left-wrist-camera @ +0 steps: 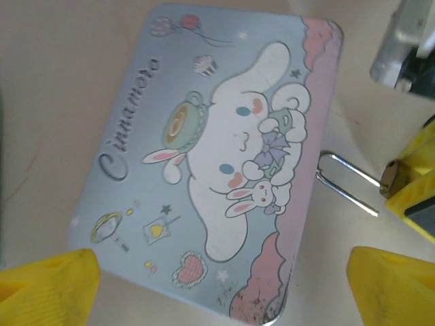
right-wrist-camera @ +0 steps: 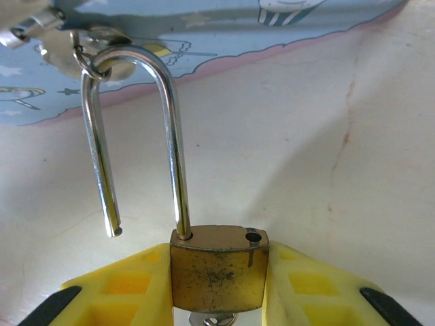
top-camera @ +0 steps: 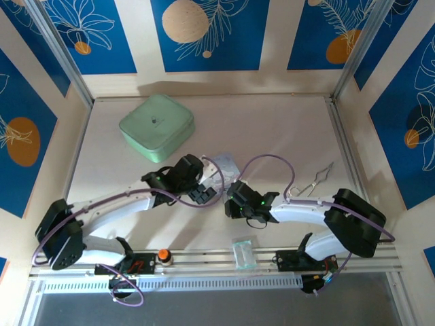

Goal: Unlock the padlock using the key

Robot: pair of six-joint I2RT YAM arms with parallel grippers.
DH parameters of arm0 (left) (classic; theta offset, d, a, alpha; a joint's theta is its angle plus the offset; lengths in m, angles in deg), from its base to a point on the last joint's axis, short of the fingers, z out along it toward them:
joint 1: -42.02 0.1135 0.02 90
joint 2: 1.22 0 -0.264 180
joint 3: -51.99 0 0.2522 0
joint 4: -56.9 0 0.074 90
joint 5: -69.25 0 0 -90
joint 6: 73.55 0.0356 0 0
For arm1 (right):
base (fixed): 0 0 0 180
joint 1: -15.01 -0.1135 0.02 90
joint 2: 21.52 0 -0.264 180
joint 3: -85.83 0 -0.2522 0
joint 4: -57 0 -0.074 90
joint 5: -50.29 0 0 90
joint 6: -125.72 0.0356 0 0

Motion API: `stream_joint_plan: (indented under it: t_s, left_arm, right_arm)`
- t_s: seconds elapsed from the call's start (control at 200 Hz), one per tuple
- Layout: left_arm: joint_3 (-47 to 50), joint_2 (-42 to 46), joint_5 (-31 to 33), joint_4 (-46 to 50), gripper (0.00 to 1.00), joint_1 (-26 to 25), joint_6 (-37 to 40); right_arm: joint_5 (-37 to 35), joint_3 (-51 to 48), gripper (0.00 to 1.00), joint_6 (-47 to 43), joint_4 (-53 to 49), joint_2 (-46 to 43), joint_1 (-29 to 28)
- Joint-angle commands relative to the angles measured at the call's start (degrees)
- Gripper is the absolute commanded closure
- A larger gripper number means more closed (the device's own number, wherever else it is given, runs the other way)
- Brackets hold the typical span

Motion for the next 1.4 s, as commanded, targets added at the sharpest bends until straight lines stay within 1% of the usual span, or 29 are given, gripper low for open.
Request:
stream_joint_plan:
  t_s: [0.0, 0.03, 0.095, 0.195, 0.385, 0.46, 0.535, 0.575, 0.61, 0.64, 0.69, 0.765, 0.885, 0.986, 1.066, 1.271, 1.396]
  left_arm:
    - [-3.39, -3.91, -4.0, 1.5, 0.12, -0.72, 7.37]
    - [-3.79, -4.97, -3.45, 1.26, 0.13, -0.98, 7.85]
    - [-4.92, -7.09, -3.76, 2.38, 0.2, -1.16, 8.25]
    - [-5.09, -9.33, -1.67, 2.75, 0.2, -1.88, 9.7]
    - [-3.86, -12.01, -0.52, 3.84, 0.22, -2.95, 9.89]
    - [-2.75, -12.51, 0.41, 3.41, 0.29, -3.16, 9.72]
    - [-1.92, -12.69, 0.46, 3.17, 0.33, -3.16, 9.37]
    - [-1.55, -12.79, 0.1, 3.08, 0.41, -3.17, 9.45]
    - [-1.35, -12.95, -0.09, 3.01, 0.55, -3.24, 9.61]
    - [-1.16, -13.04, -0.05, 2.99, 0.59, -3.25, 9.78]
    - [-0.74, -13.17, 0.7, 2.74, 0.59, -3.5, 10.21]
    - [-0.11, -13.7, 1.08, 2.49, 0.58, -3.69, 11.01]
    - [0.0, -15.11, 2.62, 3.06, 0.58, -4.04, 11.21]
    - [0.73, -15.73, 1.64, 2.52, 0.57, -4.04, 11.41]
    - [1.29, -15.78, 1.15, 2.18, 0.57, -4.04, 11.56]
    - [1.08, -15.85, -0.93, 2.61, 0.58, -4.17, 12.79]
    - [1.13, -16.28, -1.46, 2.66, 0.58, -4.56, 13.32]
  right_arm:
    - [0.98, -1.96, 0.7, 0.01, -1.0, -0.65, 1.54]
    - [0.88, -1.87, 0.7, 0.27, -0.88, -0.7, 1.58]
    - [0.27, -1.67, 0.7, 0.95, -0.72, -0.54, 1.43]
    - [-1.13, -1.58, 0.7, 3.29, -1.13, -0.36, 1.38]
    - [-3.47, -2.0, 0.7, 7.12, -0.19, -0.17, -0.13]
    - [-5.29, -2.09, 0.7, 9.98, 0.45, 0.12, -1.18]
    - [-6.28, -2.95, 0.71, 13.61, 4.11, 0.73, -2.39]
    - [-7.42, -3.31, 0.71, 15.42, 6.07, 1.11, -3.4]
    - [-8.87, -3.36, 0.71, 16.81, 7.31, 1.5, -4.42]
    - [-10.27, -3.26, 0.71, 17.79, 7.84, 1.78, -5.13]
    - [-12.06, -2.78, 0.71, 19.49, 8.29, 2.38, -5.74]
    - [-12.5, -2.81, 0.71, 20.92, 10.56, 3.27, -5.7]
    - [-11.62, -2.88, 0.71, 21.87, 14.54, 4.67, -4.98]
    - [-10.2, -4.42, 0.71, 23.89, 19.99, 5.08, -4.02]
    - [-8.63, -5.0, 0.71, 25.66, 22.55, 5.4, -2.44]
    - [-7.53, -4.48, 0.71, 25.68, 25.53, 5.18, 0.24]
    - [-4.44, -5.95, 0.71, 27.54, 29.41, 6.46, 3.61]
